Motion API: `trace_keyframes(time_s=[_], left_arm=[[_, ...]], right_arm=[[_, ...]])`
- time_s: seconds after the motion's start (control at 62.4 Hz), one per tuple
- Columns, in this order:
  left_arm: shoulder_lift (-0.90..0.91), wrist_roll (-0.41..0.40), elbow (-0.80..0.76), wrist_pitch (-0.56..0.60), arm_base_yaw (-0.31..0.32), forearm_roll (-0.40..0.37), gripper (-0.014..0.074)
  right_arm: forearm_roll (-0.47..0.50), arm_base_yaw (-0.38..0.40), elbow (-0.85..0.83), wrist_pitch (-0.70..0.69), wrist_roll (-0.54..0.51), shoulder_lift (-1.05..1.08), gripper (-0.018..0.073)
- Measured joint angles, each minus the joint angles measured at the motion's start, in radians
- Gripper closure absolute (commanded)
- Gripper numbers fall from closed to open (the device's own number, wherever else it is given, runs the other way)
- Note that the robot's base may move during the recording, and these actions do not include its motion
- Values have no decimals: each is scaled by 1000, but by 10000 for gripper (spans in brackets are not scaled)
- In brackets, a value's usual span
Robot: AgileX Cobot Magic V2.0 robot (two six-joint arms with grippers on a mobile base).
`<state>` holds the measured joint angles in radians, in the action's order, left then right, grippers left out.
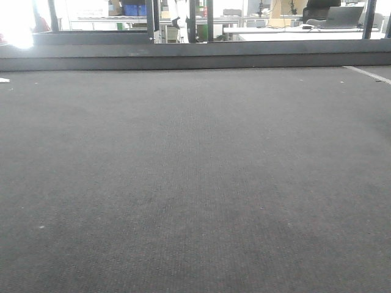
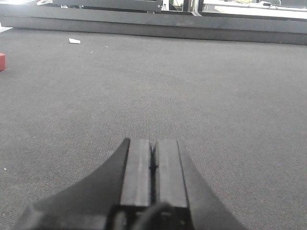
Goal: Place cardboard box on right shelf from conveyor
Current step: 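Drive the base to the steel shelf rack holding the box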
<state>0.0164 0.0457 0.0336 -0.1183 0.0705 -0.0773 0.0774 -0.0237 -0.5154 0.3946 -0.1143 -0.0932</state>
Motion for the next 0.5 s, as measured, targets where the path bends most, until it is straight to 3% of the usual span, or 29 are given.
trace_keyframes(time_s=[0.497], left_arm=[[0,0,0,0,0,0,713]], right_arm=[[0,0,0,0,0,0,503]])
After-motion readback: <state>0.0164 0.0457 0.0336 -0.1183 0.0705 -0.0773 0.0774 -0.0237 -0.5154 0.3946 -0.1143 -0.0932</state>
